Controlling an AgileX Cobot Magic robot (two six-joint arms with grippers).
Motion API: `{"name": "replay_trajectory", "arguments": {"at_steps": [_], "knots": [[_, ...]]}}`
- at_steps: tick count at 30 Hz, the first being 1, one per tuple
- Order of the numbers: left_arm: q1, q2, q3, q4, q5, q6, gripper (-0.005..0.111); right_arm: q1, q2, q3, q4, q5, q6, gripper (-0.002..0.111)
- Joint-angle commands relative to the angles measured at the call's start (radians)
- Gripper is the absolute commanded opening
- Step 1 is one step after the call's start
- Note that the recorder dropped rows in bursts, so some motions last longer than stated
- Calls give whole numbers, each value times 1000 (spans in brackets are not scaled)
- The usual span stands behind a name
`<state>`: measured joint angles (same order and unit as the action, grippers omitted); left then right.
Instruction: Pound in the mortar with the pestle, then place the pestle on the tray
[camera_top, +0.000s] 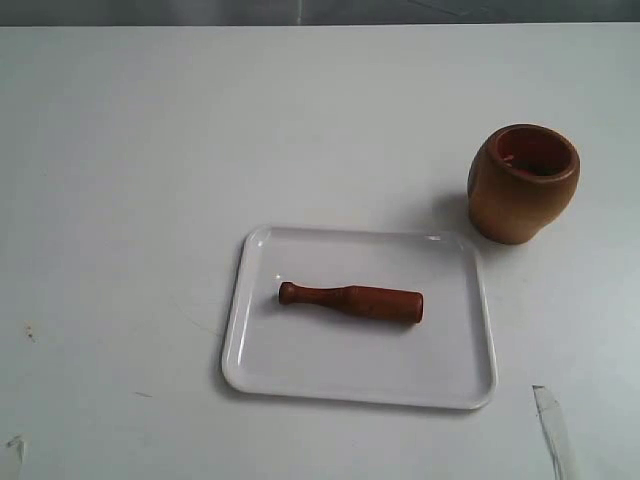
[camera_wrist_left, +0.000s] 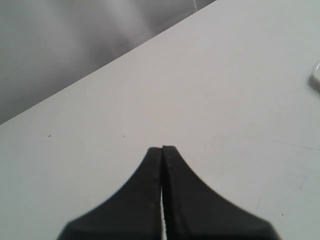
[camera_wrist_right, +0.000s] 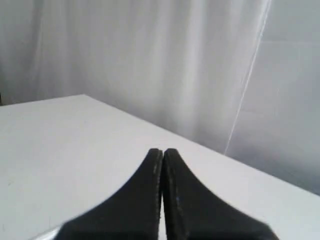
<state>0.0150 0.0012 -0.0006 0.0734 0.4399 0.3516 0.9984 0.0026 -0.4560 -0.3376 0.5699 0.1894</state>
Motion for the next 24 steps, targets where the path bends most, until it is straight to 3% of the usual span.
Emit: {"name": "replay_trajectory", "arguments": {"at_steps": [1, 5, 9, 24], "knots": [[-8, -1, 1, -7, -3, -8, 0, -1, -3, 65, 34, -85, 1, 0], [-8, -1, 1, -7, -3, -8, 0, -1, -3, 160, 47, -232, 6, 0], [-8, -1, 1, -7, -3, -8, 0, -1, -3, 200, 230, -245, 95, 0], [-8, -1, 1, -7, -3, -8, 0, -1, -3, 456, 111, -463, 88, 0]]}}
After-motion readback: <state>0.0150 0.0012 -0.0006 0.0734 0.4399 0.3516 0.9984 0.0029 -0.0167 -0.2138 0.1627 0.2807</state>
